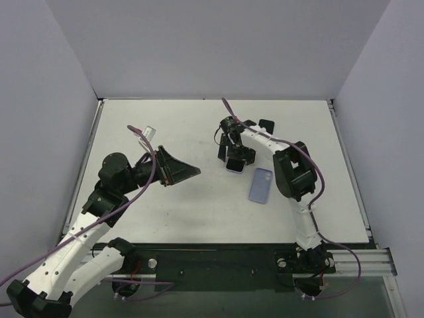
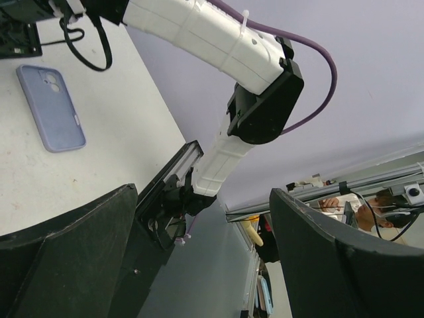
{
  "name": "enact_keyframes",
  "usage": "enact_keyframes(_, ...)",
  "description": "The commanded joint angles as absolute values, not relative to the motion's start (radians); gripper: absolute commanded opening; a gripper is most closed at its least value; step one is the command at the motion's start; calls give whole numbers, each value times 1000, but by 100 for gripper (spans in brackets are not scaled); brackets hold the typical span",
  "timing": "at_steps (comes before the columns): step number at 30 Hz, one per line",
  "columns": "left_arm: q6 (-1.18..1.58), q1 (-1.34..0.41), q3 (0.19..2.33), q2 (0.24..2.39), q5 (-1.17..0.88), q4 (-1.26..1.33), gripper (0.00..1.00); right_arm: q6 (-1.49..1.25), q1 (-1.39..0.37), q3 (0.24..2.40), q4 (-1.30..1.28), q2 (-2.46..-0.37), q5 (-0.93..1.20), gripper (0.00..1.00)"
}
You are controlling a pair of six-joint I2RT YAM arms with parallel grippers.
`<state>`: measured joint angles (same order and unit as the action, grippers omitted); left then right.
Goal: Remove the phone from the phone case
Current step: Move the phone to the center of the board, then pick up the phone at the center of the board.
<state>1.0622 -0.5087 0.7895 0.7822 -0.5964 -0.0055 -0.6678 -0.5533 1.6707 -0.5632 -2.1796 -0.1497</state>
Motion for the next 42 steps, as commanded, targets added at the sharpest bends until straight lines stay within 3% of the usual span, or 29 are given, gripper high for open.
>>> enact_keyframes(1,1045,-506,833,756,-574,-40,91,-623,-500,1790,-630,-2233,-178,100)
enact_keyframes(8,1045,-506,834,756,-552,-54,91,-627,-477,1962,-716,-2368,-158,96)
enact_keyframes(14,1034,-506,838,741,-468,-168,91,-675,-497,1895,-710,-2358,-167,82)
enact_keyframes(21,1029,-506,841,697,-299,-348,86,-692,-520,1790,-670,-2303,-206,78)
enact_keyframes(28,1071,-506,795,566,-60,-575,86,-637,-523,1684,-499,-2228,-114,38)
enact_keyframes(34,1095,-506,718,465,-9,-632,87,-623,-529,1525,-284,-2093,67,10)
enact_keyframes(35,1098,-506,707,460,-8,-627,87,-632,-531,1497,-266,-2079,83,0)
enact_keyframes(42,1063,-506,721,515,-8,-597,93,-676,-543,1358,-43,-1974,294,0)
